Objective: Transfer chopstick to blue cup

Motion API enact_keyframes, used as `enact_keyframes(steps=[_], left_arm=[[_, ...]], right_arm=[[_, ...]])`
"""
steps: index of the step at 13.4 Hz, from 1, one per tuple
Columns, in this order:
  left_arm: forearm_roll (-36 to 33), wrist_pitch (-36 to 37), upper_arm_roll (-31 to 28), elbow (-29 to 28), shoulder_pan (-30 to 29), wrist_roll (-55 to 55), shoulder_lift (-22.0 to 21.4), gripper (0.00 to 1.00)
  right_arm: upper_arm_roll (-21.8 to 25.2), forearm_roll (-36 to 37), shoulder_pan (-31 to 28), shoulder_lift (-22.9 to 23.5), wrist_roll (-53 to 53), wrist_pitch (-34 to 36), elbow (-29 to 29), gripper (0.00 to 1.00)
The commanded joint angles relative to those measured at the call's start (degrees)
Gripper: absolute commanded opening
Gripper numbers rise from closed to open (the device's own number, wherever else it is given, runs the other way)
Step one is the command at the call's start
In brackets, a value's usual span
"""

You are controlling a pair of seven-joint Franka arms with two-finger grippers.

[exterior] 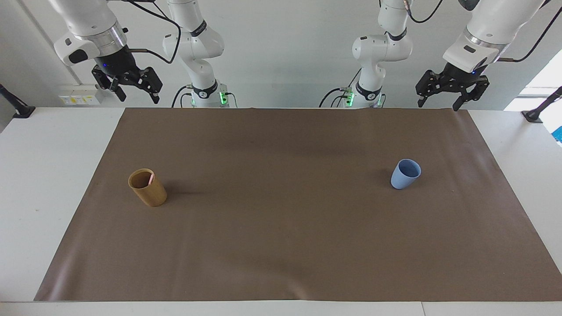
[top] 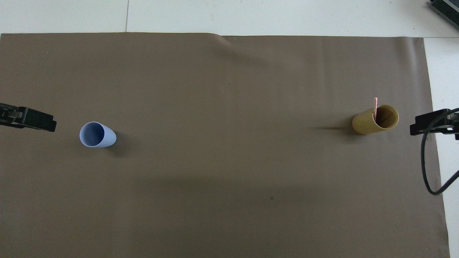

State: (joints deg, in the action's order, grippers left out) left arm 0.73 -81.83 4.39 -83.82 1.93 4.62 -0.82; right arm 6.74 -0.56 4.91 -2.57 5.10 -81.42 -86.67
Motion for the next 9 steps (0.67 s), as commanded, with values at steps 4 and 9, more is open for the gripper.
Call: enact_keyframes(steps=[4, 9], left_arm=[[0.32, -2.71, -0.70, -1.70, -1.04, 0.21, -1.21, 1.00], [1.37, -4.47, -0.70, -1.79, -2.02, 0.30, -1.21, 1.00]], right_arm=[[0.21, -0.67, -0.42, -1.30, 0.09, -1.19, -1.49, 1.00], [0.03, -0.67, -0.25, -1.38, -0.18, -1.63, -1.93, 1.00]])
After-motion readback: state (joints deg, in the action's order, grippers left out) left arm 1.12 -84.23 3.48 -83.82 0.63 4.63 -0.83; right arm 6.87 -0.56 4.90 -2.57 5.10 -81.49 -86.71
